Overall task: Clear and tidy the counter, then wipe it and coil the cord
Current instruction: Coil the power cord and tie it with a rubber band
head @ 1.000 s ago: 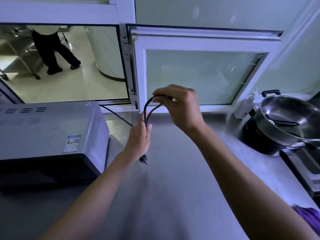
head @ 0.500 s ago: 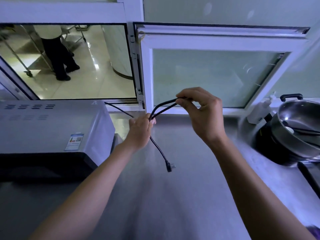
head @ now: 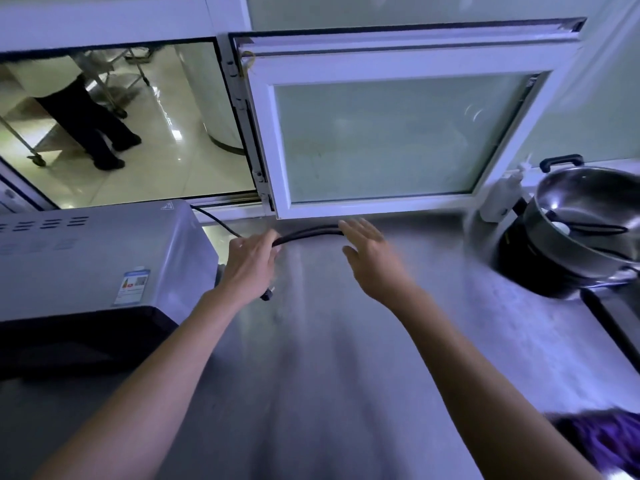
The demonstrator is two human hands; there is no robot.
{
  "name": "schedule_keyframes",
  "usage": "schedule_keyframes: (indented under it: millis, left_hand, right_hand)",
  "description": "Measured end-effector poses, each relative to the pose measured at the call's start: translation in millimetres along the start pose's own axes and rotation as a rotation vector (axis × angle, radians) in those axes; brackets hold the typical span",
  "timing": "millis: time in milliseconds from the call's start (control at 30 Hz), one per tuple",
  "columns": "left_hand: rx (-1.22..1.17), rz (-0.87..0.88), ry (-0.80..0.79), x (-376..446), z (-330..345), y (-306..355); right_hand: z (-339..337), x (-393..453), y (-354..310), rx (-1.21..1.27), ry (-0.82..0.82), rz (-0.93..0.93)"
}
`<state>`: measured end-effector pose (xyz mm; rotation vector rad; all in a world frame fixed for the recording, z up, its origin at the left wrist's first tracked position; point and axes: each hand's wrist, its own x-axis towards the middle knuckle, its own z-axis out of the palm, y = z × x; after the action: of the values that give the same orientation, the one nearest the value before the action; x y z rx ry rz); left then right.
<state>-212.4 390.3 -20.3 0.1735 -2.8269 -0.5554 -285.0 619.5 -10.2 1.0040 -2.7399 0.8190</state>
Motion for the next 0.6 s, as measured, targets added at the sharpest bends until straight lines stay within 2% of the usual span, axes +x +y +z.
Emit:
schedule_keyframes:
  millis: [67,267,433,600]
  left_hand:
    - [0.056,0.037,-0.008,-1,-3,-1]
    - [0.111,0.102,0.016,-7,-9,-5]
    - [0.030,0.183,0.053,-12,-23,-14]
    - [-0.080,0.133,0.048,-14,-24,-26]
  right_hand:
    - [11,4,-12,-0.114,-0.007,-0.070]
    - [39,24,-39,-0.161,-0.118,-0.208]
    - [54,34,-41,-0.020,-0.201,-0.220]
    - [59,39,-49,0.099,-0.118,-0.176]
